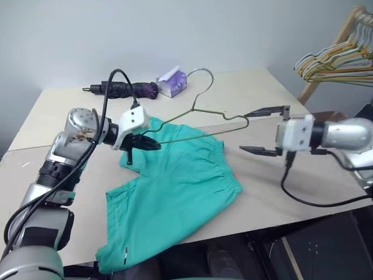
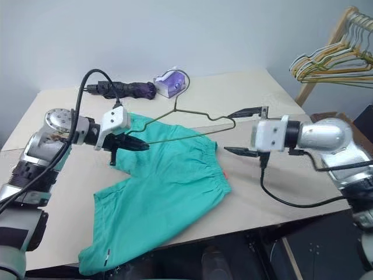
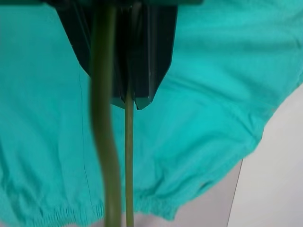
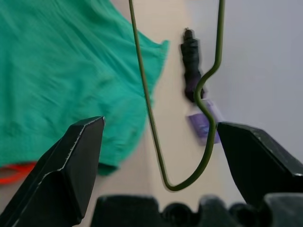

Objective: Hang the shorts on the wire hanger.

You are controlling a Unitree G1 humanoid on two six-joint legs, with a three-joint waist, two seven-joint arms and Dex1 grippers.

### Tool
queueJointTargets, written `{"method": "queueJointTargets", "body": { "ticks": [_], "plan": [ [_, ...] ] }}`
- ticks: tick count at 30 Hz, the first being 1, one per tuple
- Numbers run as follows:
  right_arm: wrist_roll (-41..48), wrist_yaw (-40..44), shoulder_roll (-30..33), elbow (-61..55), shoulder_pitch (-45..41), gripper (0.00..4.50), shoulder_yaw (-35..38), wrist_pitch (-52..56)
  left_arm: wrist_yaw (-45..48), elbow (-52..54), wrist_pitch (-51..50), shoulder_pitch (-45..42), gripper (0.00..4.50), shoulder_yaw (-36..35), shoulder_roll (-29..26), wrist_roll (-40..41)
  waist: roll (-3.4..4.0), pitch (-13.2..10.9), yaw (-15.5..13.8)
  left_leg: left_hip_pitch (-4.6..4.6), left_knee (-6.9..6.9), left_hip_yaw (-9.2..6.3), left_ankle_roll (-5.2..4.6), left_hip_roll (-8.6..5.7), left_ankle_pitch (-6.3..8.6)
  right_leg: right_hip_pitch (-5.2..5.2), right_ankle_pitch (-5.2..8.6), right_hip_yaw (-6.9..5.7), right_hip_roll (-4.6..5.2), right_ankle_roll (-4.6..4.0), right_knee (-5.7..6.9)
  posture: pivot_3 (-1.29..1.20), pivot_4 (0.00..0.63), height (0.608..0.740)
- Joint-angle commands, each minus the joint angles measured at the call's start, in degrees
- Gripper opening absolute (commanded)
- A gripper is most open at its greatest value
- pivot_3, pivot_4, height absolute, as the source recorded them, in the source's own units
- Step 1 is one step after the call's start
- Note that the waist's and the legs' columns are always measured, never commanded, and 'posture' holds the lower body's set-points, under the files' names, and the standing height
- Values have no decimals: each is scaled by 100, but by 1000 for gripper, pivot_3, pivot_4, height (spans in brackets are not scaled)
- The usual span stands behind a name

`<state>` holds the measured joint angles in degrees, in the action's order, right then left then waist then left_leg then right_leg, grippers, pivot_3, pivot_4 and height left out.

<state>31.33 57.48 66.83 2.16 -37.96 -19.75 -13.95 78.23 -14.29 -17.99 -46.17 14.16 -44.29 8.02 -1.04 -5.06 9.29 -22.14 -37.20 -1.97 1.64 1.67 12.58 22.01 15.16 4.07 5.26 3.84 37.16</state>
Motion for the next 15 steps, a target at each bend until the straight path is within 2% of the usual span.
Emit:
{"method": "queueJointTargets", "body": {
  "ticks": [1, 5, 15],
  "plan": [
    [1106, 576, 213, -530, -346, 4375, 703, 2013, 204, 293, 276, 4, 0, -208, -186, 88, 1, 1, -99, 4, -2, 3, -6, 2, 4, -1, -3, 0, -3, -2, -1, -28, 32, 740],
    [738, 1020, 271, -525, -615, 4375, 758, 3103, 368, 404, 509, 86, 0, -181, -264, 58, 5, 14, -278, 3, -1, 16, -10, 3, 7, 2, -5, 2, -3, 0, -6, -30, 33, 740],
    [-1199, 1617, -299, -616, -1542, 4375, -295, 4740, 466, 416, 502, -12, 0, -58, -80, -35, 6, 14, -413, -40, -18, 25, -17, 4, 11, 41, -2, 3, -4, 4, -8, -40, 27, 740]
  ]
}}
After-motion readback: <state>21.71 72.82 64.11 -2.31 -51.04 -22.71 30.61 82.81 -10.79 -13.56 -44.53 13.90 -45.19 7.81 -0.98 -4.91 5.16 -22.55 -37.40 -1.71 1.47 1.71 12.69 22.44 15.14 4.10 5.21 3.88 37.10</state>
